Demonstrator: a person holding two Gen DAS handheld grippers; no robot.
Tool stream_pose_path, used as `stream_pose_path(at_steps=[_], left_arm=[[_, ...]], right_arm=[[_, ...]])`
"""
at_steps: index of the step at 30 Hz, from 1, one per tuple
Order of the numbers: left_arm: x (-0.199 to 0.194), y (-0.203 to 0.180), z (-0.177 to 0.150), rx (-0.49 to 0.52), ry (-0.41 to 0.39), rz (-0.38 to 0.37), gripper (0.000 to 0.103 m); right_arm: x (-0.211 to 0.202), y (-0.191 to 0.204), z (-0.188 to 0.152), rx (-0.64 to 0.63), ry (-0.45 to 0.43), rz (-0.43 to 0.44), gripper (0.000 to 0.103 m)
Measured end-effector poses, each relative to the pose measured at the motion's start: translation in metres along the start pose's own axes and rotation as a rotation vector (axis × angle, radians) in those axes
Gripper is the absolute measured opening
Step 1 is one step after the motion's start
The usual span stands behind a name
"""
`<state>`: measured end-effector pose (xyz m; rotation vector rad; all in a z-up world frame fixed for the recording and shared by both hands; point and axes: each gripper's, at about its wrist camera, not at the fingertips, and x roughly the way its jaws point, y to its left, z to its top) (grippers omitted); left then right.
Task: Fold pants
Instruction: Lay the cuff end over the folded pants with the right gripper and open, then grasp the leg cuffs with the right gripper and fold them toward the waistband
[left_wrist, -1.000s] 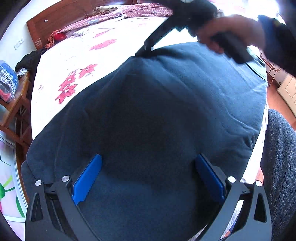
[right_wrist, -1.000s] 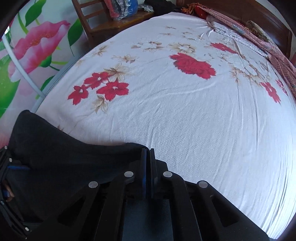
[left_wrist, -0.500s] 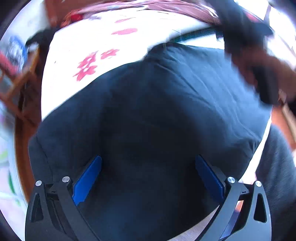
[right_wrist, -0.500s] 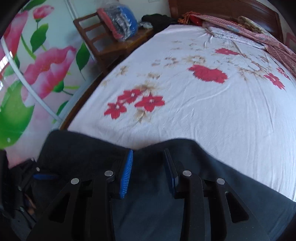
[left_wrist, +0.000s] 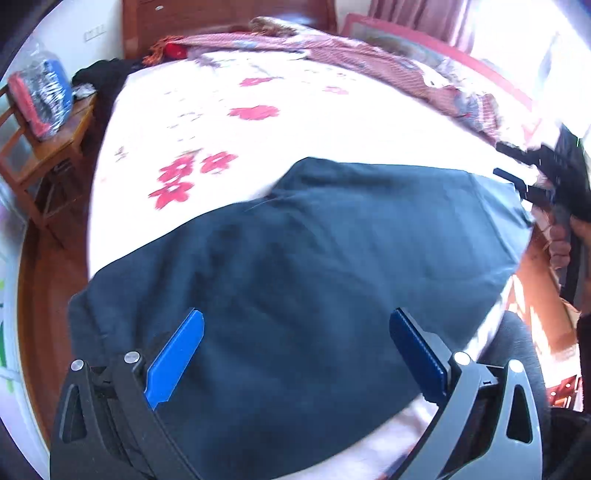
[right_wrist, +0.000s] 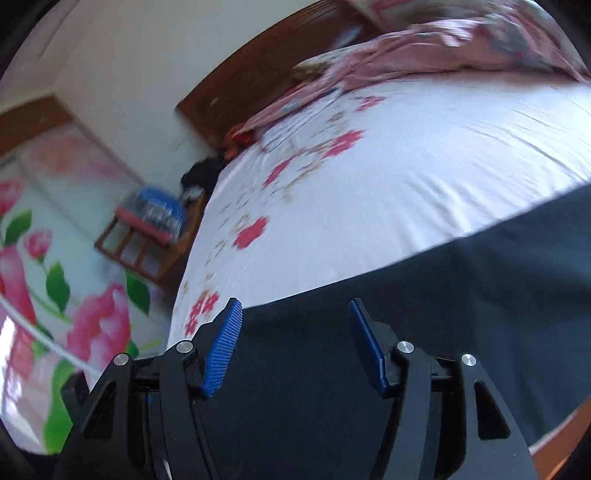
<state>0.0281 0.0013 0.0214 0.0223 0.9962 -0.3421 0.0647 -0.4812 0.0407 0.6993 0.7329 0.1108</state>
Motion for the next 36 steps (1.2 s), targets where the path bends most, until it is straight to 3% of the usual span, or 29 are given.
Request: stream_pose_path(at_steps=[3, 4, 5, 7, 10, 12, 14, 15, 16, 18, 20, 23, 26, 28, 29, 30, 34, 36], left_arm=[[-0.002, -0.027, 0.004, 0.044, -0.006, -0.046, 0.101], [-0.002, -0.034, 0.003, 0.057, 0.001, -0.057, 0.101], [0.0, -0.043, 0.003, 0.076, 0.012, -0.067, 0.101], [0.003, -0.059, 0.006, 0.11, 0.021, -0.077, 0.101], [0.004, -0.075, 0.007, 0.154, 0.04, -0.081, 0.101], [0.003, -0.085, 0.007, 0.169, 0.049, -0.081, 0.101], [0.002, -0.091, 0.009, 0.179, 0.061, -0.076, 0.101], [0.003, -0.092, 0.009, 0.183, 0.068, -0.072, 0.101], [0.004, -0.093, 0.009, 0.185, 0.076, -0.065, 0.101], [0.008, -0.093, 0.007, 0.18, 0.093, -0.06, 0.101], [0.012, -0.093, 0.005, 0.177, 0.11, -0.061, 0.101], [0.014, -0.098, 0.004, 0.188, 0.126, -0.067, 0.101], [0.008, -0.099, 0.005, 0.2, 0.098, -0.074, 0.101], [0.008, -0.097, 0.005, 0.2, 0.1, -0.07, 0.101], [0.009, -0.096, 0.006, 0.199, 0.107, -0.069, 0.101], [0.009, -0.095, 0.006, 0.195, 0.106, -0.067, 0.101], [0.008, -0.092, 0.009, 0.176, 0.092, -0.074, 0.101], [0.006, -0.091, 0.009, 0.182, 0.084, -0.064, 0.101]], right_arm=[[-0.074, -0.104, 0.01, 0.222, -0.196, -0.175, 0.059], [-0.09, -0.132, 0.012, 0.284, -0.231, -0.261, 0.059], [-0.099, -0.153, 0.014, 0.321, -0.254, -0.293, 0.059], [-0.105, -0.187, 0.018, 0.399, -0.261, -0.381, 0.059], [-0.092, -0.212, 0.027, 0.458, -0.237, -0.377, 0.059], [-0.079, -0.216, 0.033, 0.427, -0.201, -0.4, 0.059], [-0.07, -0.212, 0.042, 0.401, -0.179, -0.415, 0.018], [-0.07, -0.202, 0.047, 0.354, -0.179, -0.473, 0.007], [-0.073, -0.191, 0.051, 0.29, -0.194, -0.484, 0.005], [-0.082, -0.169, 0.057, 0.185, -0.26, -0.429, 0.005], [-0.089, -0.173, 0.058, 0.228, -0.306, -0.295, 0.005], [-0.075, -0.207, 0.052, 0.338, -0.21, -0.405, 0.005], [-0.074, -0.229, 0.037, 0.419, -0.207, -0.35, 0.005], [-0.079, -0.236, 0.033, 0.473, -0.212, -0.34, 0.018], [-0.082, -0.235, 0.032, 0.475, -0.229, -0.355, 0.034], [-0.083, -0.234, 0.031, 0.467, -0.239, -0.366, 0.042], [-0.074, -0.238, 0.032, 0.491, -0.205, -0.335, 0.042], [-0.065, -0.238, 0.034, 0.492, -0.21, -0.277, 0.042]])
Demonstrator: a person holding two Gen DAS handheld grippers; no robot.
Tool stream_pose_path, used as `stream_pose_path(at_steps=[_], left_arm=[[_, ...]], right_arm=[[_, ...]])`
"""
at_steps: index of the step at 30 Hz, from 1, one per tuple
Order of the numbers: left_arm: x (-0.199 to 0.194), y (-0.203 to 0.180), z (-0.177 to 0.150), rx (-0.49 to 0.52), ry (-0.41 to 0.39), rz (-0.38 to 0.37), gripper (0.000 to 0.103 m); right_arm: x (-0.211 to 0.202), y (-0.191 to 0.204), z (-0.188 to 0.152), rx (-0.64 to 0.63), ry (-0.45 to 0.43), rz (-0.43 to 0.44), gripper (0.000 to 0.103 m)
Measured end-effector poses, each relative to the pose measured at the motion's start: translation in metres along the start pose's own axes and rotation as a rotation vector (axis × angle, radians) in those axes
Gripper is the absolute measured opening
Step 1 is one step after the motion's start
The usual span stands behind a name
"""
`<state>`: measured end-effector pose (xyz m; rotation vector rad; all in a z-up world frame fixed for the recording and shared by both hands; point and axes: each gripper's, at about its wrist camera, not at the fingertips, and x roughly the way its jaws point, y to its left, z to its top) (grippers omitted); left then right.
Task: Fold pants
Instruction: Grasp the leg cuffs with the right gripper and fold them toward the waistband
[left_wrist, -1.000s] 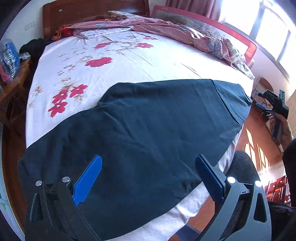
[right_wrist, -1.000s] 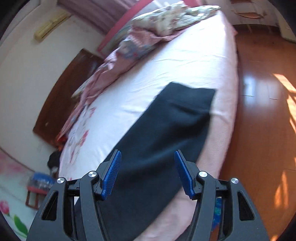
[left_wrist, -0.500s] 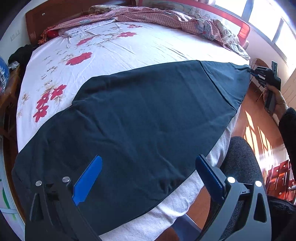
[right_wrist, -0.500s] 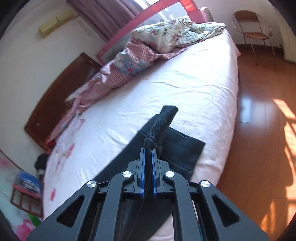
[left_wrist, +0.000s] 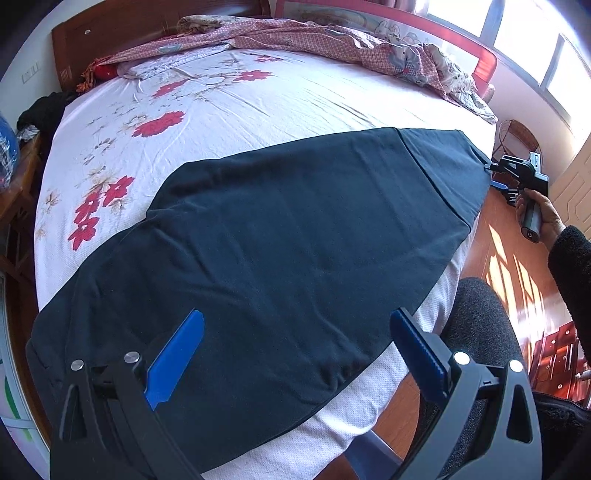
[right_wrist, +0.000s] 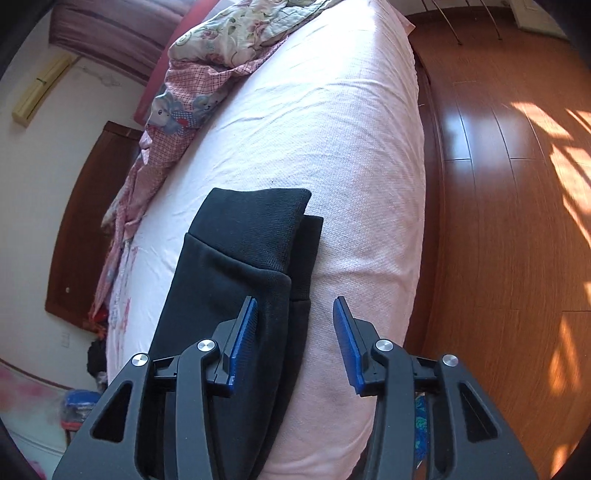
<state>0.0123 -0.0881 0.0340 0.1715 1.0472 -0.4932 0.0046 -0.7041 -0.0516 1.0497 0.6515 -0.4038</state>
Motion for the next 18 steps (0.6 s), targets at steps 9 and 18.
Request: stream_pose_path(at_steps=[9, 18], left_arm=[[-0.013, 0.029, 0.001, -0.073, -0.032, 0.044, 0.101], [-0.062, 0.092, -0.008, -0.21, -0.161, 0.168, 0.101]], right_arm=[[-0.005, 0.025, -0.005, -0.066, -0.021, -0.05, 0.012], [-0.044, 0.16, -0.043, -0.57, -0.1, -0.157, 0.01]])
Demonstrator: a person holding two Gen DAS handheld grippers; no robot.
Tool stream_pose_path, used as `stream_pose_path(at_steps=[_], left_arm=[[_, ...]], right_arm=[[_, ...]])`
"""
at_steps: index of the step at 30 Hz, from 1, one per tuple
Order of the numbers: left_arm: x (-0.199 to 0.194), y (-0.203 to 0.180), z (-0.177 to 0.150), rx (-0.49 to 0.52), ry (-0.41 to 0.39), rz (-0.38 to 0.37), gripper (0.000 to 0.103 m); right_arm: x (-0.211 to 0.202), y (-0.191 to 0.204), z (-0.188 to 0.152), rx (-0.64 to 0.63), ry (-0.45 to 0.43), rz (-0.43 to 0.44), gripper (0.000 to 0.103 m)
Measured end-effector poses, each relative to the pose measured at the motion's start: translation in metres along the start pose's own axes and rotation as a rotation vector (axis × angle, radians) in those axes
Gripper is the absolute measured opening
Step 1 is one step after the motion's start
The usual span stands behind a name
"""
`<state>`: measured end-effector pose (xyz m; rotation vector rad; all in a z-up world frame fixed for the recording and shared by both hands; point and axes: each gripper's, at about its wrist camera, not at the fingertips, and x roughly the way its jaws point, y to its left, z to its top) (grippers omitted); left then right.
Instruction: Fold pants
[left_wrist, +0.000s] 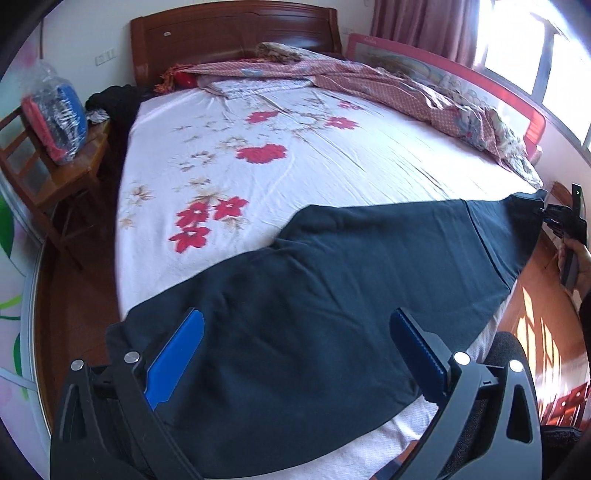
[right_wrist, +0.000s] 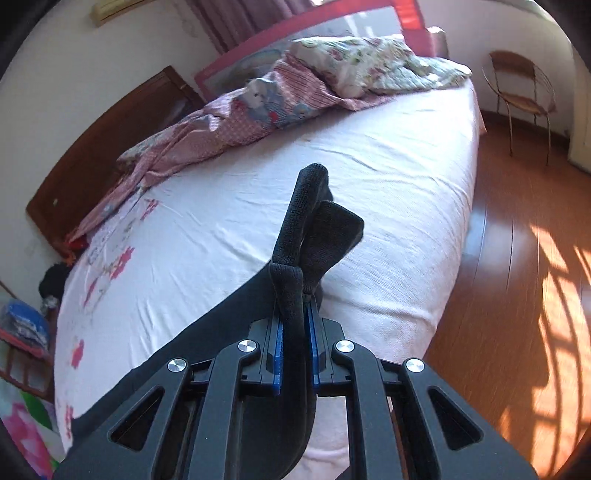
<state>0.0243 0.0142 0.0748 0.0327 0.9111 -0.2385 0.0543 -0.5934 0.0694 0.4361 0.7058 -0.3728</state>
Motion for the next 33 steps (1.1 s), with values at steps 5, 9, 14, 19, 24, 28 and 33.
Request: stream_pose_path(at_steps=[5, 9, 14, 19, 24, 28, 33], left_arm=[[-0.02, 0.049, -0.007, -0.115, -0.054, 0.06, 0.101], [-0.033, 0.076, -0.018, -0.168, -0.086, 0.096, 0.101], [-0.039, 0.101, -0.033, -0.226, -0.093, 0.112, 0.101], [-0.038, 0.117, -0.045, -0.281, -0.089, 0.1, 0.101], [-0.034, 0.122, -0.052, -0.297, -0.082, 0.1, 0.101], [-0.026, 0.12, -0.054, -0.318, -0.068, 0.065, 0.101], [-0.031, 0.116, -0.052, -0.273, -0.078, 0.084, 0.101]], right_arm=[[-0.046, 0.116, -0.024, -0.365, -0.069, 0.033, 0.01], [-0.079, 0.199, -0.093, -0.671, -0.116, 0.054, 0.01], [-0.072, 0.273, -0.239, -1.181, -0.131, -0.009, 0.01], [-0.039, 0.274, -0.339, -1.543, -0.189, -0.164, 0.009], [-0.074, 0.284, -0.32, -1.527, -0.32, -0.188, 0.009], [-0.065, 0.279, -0.348, -1.646, -0.27, -0.171, 0.014], [-0.091, 0.273, -0.326, -1.524, -0.113, -0.005, 0.037]])
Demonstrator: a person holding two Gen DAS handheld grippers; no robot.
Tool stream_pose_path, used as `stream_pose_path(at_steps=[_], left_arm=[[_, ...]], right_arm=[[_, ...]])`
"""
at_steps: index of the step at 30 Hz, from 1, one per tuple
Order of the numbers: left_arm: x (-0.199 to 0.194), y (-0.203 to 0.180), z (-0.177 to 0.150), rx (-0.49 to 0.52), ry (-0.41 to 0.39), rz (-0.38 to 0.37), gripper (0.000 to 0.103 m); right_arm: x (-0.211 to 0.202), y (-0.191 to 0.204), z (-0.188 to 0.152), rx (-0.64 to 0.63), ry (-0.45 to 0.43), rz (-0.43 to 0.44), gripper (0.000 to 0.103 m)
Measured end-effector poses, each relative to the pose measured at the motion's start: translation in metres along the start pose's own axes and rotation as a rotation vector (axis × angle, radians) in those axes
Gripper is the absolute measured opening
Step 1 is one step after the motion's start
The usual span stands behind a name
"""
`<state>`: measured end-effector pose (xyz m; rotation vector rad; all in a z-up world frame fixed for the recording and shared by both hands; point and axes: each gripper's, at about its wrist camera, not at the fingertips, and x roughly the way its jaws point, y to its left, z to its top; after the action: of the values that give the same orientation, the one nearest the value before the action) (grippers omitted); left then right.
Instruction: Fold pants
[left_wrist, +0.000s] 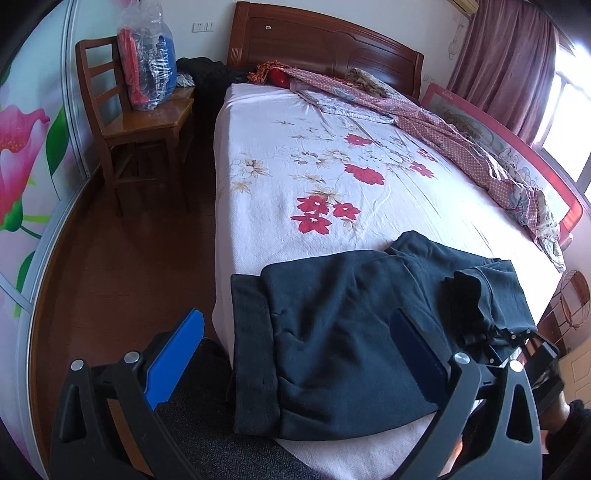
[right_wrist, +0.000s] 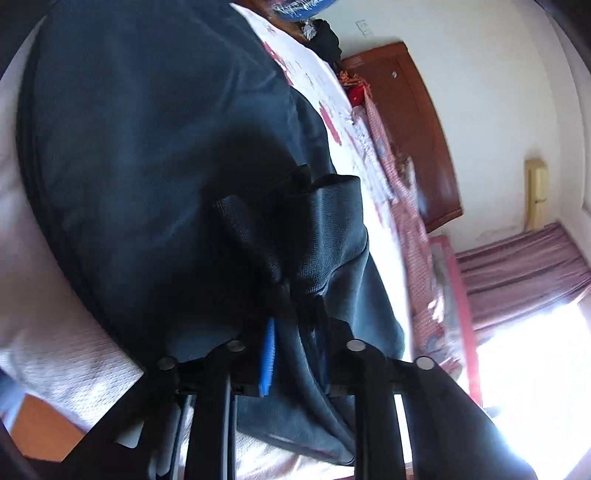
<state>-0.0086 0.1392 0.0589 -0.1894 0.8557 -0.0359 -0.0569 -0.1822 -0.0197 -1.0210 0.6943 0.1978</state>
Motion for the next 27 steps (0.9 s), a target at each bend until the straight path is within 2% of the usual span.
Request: stream_pose_path(at_steps=[1, 2, 3, 5, 7, 10, 12, 14, 15, 18, 21, 22, 23, 25, 27], left_arm=[[-0.001, 0.002, 0.0, 0.007, -0.008, 0.015, 0.101], [-0.003, 0.006, 0.0, 0.004, -0.008, 0.024, 0.101], [-0.001, 0.009, 0.0, -0.006, -0.003, 0.029, 0.101], [0.001, 0.016, -0.001, -0.035, 0.011, 0.03, 0.101], [0.004, 0.019, -0.003, -0.057, 0.022, 0.02, 0.101], [0.003, 0.017, -0.004, -0.059, 0.023, 0.006, 0.101], [-0.003, 0.016, -0.004, -0.043, 0.007, 0.004, 0.101], [-0.007, 0.018, -0.005, -0.024, -0.003, 0.014, 0.101], [-0.007, 0.021, -0.006, -0.02, -0.004, 0.015, 0.101], [0.003, 0.031, -0.01, -0.017, 0.033, 0.009, 0.101], [0.017, 0.041, -0.009, 0.026, 0.069, -0.046, 0.101], [0.023, 0.045, -0.006, 0.047, 0.089, -0.075, 0.101], [0.029, 0.05, -0.002, 0.071, 0.102, -0.12, 0.101], [0.04, 0.065, 0.007, 0.102, 0.094, -0.186, 0.101], [0.057, 0.077, 0.017, 0.111, 0.122, -0.266, 0.101]], right_arm=[[-0.016, -0.015, 0.002, 0.066, -0.054, 0.047, 0.039], [-0.028, -0.03, 0.004, 0.127, -0.091, 0.065, 0.047], [-0.033, -0.045, 0.005, 0.197, -0.107, 0.083, 0.05], [-0.021, -0.081, 0.011, 0.372, -0.069, 0.091, 0.05], [0.004, -0.106, 0.015, 0.502, -0.019, 0.05, 0.05], [0.049, -0.112, 0.017, 0.647, 0.078, 0.097, 0.05], [0.064, -0.08, 0.023, 0.553, 0.106, 0.129, 0.05], [0.05, -0.04, 0.02, 0.346, 0.035, -0.042, 0.049], [0.051, -0.034, 0.014, 0.291, 0.013, -0.082, 0.049], [0.049, -0.057, 0.006, 0.365, 0.013, -0.006, 0.05], [0.042, -0.088, 0.014, 0.519, 0.016, 0.069, 0.058], [0.032, -0.096, 0.012, 0.563, 0.003, 0.075, 0.06], [0.025, -0.101, 0.015, 0.583, -0.004, 0.085, 0.067], [0.013, -0.096, 0.016, 0.594, 0.011, 0.131, 0.068], [0.014, -0.089, 0.023, 0.585, 0.035, 0.151, 0.068]])
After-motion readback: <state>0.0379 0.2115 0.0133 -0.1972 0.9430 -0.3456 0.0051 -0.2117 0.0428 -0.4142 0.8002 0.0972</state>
